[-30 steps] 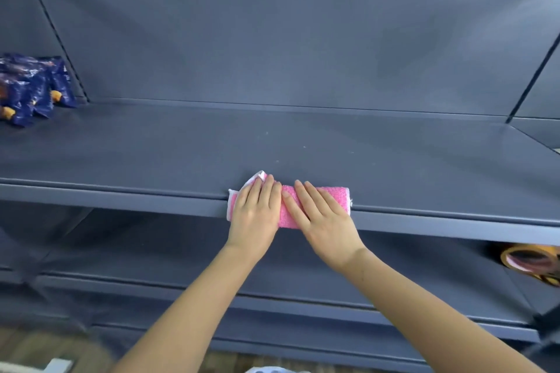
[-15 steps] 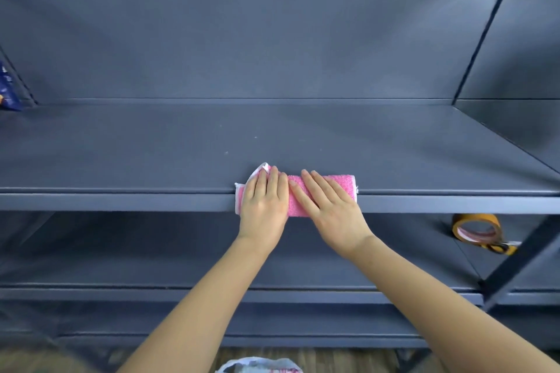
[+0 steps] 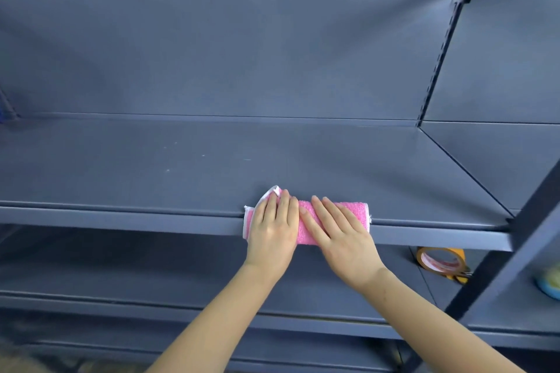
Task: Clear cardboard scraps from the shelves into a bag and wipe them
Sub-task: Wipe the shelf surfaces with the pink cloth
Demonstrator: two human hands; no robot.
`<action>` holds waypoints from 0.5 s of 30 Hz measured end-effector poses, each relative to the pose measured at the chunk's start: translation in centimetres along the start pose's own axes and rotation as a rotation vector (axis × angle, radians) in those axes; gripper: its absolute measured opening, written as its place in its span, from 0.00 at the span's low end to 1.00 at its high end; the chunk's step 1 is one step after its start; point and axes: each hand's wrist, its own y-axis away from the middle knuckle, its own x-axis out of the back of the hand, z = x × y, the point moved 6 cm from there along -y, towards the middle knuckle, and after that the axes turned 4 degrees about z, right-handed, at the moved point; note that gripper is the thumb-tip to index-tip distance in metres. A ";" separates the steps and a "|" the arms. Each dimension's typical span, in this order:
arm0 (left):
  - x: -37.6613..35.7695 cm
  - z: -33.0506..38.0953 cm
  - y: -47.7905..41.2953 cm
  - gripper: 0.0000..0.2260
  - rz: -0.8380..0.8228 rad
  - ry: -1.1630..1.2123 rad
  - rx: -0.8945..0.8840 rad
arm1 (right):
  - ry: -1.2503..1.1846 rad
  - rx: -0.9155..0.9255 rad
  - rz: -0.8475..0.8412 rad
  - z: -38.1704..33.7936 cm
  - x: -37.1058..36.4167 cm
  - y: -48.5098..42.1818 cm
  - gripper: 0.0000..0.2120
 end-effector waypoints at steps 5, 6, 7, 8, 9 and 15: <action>-0.2 4.4 -1.3 0.16 -0.002 0.005 0.004 | -0.021 -0.031 0.044 3.6 1.3 2.4 0.23; -0.3 5.5 -1.7 0.16 0.002 0.015 -0.008 | -0.020 -0.047 0.049 4.6 1.6 3.0 0.23; -0.4 6.7 -2.0 0.15 0.008 0.027 -0.022 | -0.015 -0.063 0.053 5.6 2.0 3.7 0.23; -0.5 7.9 -2.4 0.15 0.012 0.041 -0.035 | -0.007 -0.079 0.049 6.5 2.3 4.3 0.23; -0.6 8.9 -2.7 0.15 0.011 0.056 -0.046 | 0.003 -0.094 0.037 7.4 2.6 4.8 0.23; -0.9 13.6 -4.4 0.19 -0.045 0.086 -0.098 | 0.054 -0.175 -0.037 11.5 4.0 7.6 0.25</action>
